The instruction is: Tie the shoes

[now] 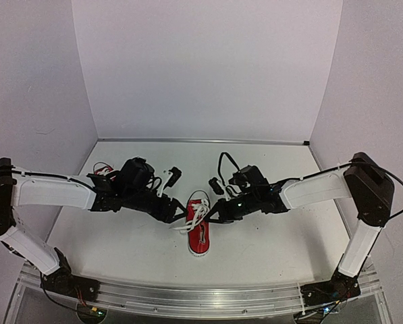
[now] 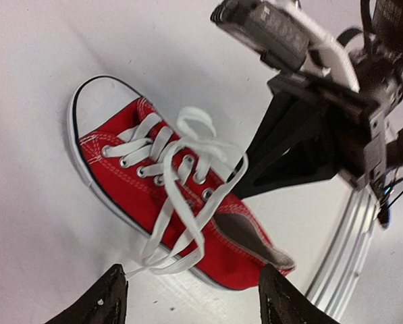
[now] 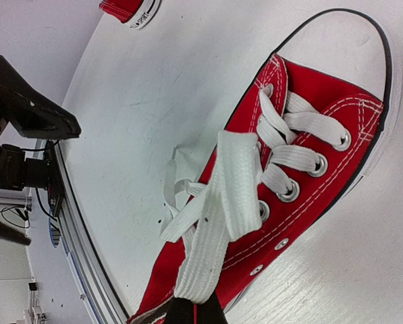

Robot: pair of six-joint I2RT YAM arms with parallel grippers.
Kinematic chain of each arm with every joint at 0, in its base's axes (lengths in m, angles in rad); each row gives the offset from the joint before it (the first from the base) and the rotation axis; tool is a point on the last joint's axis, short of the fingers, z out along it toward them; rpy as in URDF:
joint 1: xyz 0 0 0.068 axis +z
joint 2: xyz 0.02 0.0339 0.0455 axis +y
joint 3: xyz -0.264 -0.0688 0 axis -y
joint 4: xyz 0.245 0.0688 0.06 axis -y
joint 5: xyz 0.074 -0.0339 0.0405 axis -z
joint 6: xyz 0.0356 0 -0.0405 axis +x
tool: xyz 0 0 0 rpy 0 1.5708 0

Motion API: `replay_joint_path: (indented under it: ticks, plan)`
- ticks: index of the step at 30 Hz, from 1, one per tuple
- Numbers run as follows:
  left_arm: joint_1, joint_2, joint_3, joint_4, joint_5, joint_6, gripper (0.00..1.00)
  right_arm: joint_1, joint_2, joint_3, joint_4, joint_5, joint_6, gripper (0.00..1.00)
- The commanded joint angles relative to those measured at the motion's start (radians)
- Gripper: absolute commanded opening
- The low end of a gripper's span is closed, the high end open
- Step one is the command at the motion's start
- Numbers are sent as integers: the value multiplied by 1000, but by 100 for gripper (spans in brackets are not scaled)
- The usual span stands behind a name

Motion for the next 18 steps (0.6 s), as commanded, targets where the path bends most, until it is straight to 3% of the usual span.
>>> replay_joint_path:
  ticks: [1,9,18]
  plan:
    - [7,15,32,-231,-51,263,62,3,-39,4,-2,8,-8,0]
    - [6,100,2,-158,-10,518,55,3,-31,16,-22,6,-8,0]
    - [8,249,112,-208,-8,697,47,4,-22,32,-34,-3,-8,0]
